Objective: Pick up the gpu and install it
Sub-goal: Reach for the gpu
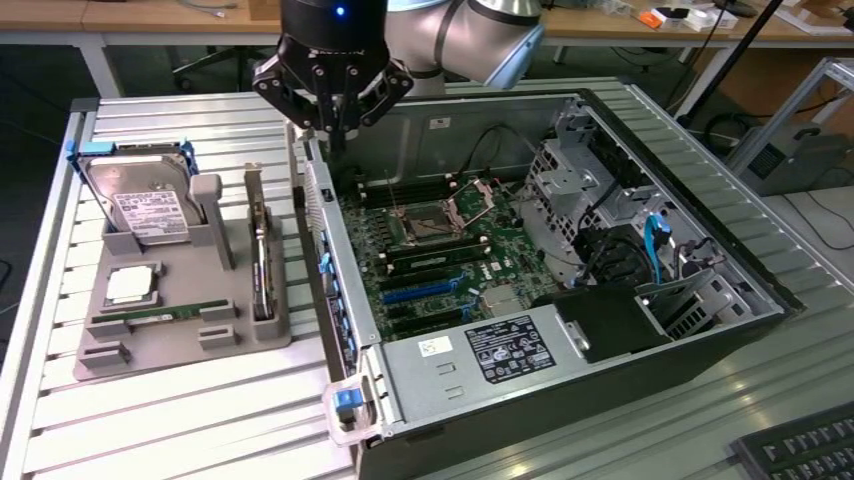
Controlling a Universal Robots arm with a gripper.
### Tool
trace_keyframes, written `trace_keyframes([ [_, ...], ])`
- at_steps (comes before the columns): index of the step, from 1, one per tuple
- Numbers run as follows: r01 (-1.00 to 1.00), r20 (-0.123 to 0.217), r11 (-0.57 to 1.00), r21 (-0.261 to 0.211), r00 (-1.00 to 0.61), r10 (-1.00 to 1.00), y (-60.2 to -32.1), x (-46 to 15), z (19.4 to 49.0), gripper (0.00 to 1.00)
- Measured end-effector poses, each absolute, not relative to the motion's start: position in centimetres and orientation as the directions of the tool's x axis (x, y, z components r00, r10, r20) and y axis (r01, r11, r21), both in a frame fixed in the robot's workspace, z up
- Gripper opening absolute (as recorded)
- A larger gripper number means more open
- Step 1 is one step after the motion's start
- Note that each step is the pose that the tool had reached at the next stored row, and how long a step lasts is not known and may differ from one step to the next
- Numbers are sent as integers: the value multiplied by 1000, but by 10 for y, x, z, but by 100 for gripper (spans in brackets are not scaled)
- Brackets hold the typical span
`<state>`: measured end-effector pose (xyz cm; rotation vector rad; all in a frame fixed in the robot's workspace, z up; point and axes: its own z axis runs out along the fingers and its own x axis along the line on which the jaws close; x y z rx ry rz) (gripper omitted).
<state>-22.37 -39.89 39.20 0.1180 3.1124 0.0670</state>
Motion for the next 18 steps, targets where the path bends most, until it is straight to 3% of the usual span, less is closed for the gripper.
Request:
trace_keyframes([
  [18, 75, -24, 996, 44, -997, 76, -399, -239, 391, 11],
])
